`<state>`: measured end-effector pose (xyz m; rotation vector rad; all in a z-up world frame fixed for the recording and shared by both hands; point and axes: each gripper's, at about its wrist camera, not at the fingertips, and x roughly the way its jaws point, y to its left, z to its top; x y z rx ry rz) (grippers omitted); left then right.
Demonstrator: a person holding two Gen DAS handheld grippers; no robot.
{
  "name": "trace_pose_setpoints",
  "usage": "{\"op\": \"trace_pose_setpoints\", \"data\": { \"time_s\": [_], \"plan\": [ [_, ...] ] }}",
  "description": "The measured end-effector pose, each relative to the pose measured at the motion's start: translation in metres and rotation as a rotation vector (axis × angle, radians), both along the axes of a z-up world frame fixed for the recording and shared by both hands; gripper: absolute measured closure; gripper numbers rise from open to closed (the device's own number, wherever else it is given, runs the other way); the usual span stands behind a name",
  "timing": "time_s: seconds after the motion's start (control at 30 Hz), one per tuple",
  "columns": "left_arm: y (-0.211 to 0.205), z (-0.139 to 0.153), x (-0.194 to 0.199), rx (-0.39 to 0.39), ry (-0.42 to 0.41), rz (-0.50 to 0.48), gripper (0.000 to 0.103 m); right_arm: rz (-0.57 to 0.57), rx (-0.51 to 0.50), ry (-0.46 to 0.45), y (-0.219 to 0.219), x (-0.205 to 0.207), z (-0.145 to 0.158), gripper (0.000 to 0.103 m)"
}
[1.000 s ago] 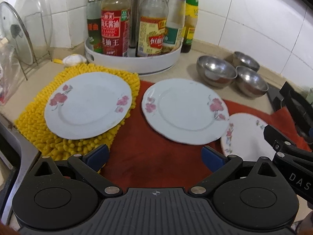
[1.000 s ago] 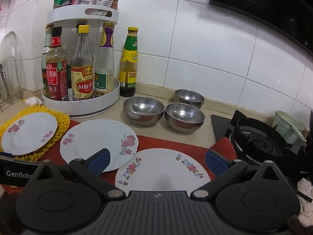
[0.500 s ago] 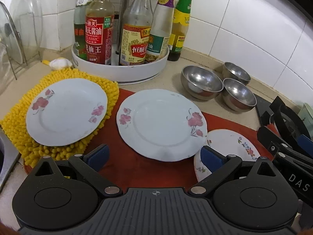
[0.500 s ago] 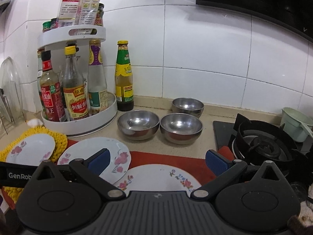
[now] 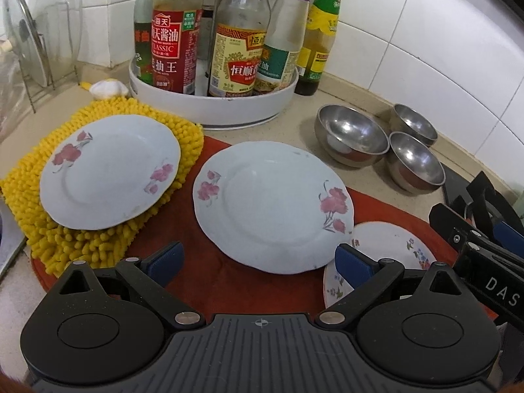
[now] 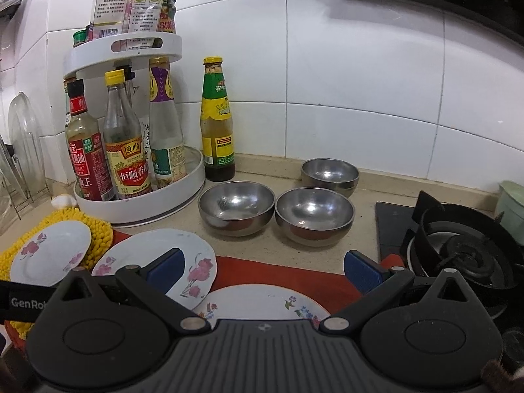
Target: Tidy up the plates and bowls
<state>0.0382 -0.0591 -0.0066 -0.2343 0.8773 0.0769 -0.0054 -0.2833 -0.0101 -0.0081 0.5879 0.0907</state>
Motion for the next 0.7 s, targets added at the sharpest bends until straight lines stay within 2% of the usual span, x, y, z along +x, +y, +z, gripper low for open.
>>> {"op": "trace_pose_setpoints", "data": {
  "time_s": [0.13, 0.27, 0.47, 0.6, 0.7],
  "plan": [
    [-0.002, 0.002, 0.003, 0.039, -0.037, 0.024, 0.001, 0.015, 0.002, 0.006, -0.004, 0.01, -0.003, 0.003],
    [-0.003, -0.004, 0.009, 0.091, -0.04, 0.014, 0.002, 0.033, 0.002, 0.021, -0.009, 0.022, -0.006, 0.003],
    [-0.007, -0.025, 0.017, 0.007, 0.027, -0.063, 0.004, 0.034, -0.056, 0.088, -0.026, 0.042, -0.024, 0.003],
    [-0.012, -0.038, 0.02, -0.126, 0.088, -0.154, 0.004, 0.06, -0.106, 0.139, -0.034, 0.048, -0.036, 0.003],
    [-0.026, -0.043, 0.022, -0.112, 0.117, -0.215, 0.004, 0.087, -0.135, 0.157, -0.042, 0.045, -0.041, 0.003]
  ]
}}
